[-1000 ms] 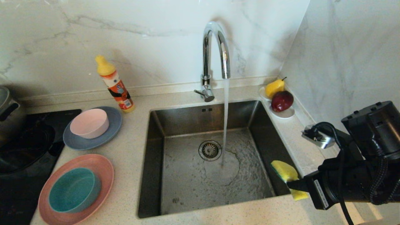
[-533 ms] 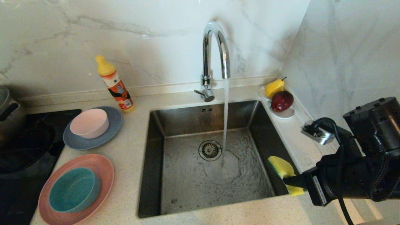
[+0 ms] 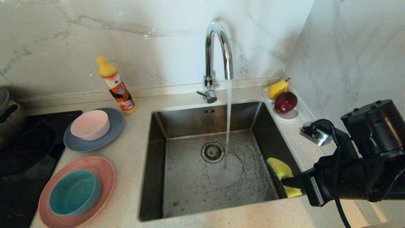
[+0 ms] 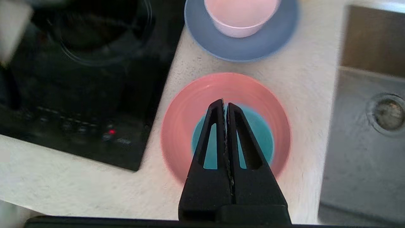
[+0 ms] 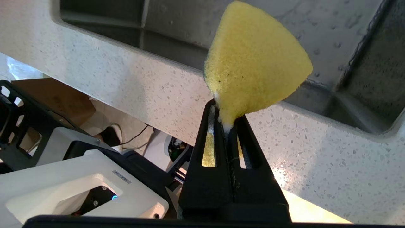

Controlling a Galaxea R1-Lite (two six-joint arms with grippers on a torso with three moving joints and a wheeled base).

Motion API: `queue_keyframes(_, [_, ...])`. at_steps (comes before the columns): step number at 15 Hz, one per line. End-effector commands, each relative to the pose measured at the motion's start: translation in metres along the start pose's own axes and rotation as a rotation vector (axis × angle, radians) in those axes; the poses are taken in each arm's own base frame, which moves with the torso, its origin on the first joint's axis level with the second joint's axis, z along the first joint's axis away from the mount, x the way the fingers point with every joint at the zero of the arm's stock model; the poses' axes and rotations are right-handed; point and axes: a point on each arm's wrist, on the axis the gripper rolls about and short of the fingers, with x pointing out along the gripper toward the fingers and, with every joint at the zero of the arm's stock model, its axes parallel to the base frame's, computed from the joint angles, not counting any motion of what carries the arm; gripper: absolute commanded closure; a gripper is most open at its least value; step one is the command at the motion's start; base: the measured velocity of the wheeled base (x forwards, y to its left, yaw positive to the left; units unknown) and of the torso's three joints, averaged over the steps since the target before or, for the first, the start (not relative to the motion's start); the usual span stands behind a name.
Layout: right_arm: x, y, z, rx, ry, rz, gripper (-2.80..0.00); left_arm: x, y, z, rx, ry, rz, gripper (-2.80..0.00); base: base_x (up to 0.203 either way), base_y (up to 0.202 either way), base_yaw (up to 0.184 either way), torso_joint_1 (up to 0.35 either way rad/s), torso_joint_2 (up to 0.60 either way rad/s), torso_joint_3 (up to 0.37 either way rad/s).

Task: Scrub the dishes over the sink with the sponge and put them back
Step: Pick up a bowl and the sponge

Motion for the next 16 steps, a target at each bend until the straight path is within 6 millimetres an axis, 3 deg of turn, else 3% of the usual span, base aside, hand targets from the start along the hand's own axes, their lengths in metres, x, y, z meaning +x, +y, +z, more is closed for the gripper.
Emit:
queue_keyframes(1, [0.003, 0.0, 0.0, 0.002, 0.009, 0.0, 0.0, 0.074, -0.017, 0.012, 0.006, 0.18, 0.073, 0.0, 0.0, 0.0, 0.0, 0.0, 0.0, 0.0])
queue_keyframes(4, [0.01, 0.0, 0.003, 0.003, 0.018, -0.001, 0.0, 0.141, -0.017, 0.037, -0.058, 0.218, 0.163, 0.0, 0.0, 0.0, 0.0, 0.0, 0.0, 0.0])
queue_keyframes(7, [0.019, -0.001, 0.004, 0.004, 0.021, -0.001, 0.0, 0.193, 0.004, 0.055, -0.135, 0.218, 0.264, 0.0, 0.0, 0.0, 0.0, 0.0, 0.0, 0.0])
queue_keyframes(9, [0.022, -0.001, 0.003, 0.005, 0.031, -0.002, 0.0, 0.216, 0.019, 0.057, -0.19, 0.247, 0.319, 0.0, 0.0, 0.0, 0.0, 0.0, 0.0, 0.0])
queue_keyframes(12, [0.022, -0.001, 0.003, 0.007, 0.032, -0.004, 0.0, 0.24, 0.024, 0.047, -0.221, 0.299, 0.321, 0.0, 0.0, 0.0, 0.0, 0.0, 0.0, 0.0])
queue_keyframes(13, [0.022, -0.001, 0.003, 0.007, 0.031, -0.003, 0.0, 0.244, 0.024, 0.046, -0.237, 0.305, 0.313, -2.8, 0.0, 0.0, 0.0, 0.0, 0.0, 0.0])
queue_keyframes(16, [0.023, 0.0, 0.002, 0.004, 0.038, 0.0, 0.0, 0.243, 0.019, 0.055, -0.359, 0.336, 0.149, -2.8, 0.0, 0.0, 0.0, 0.0, 0.0, 0.0])
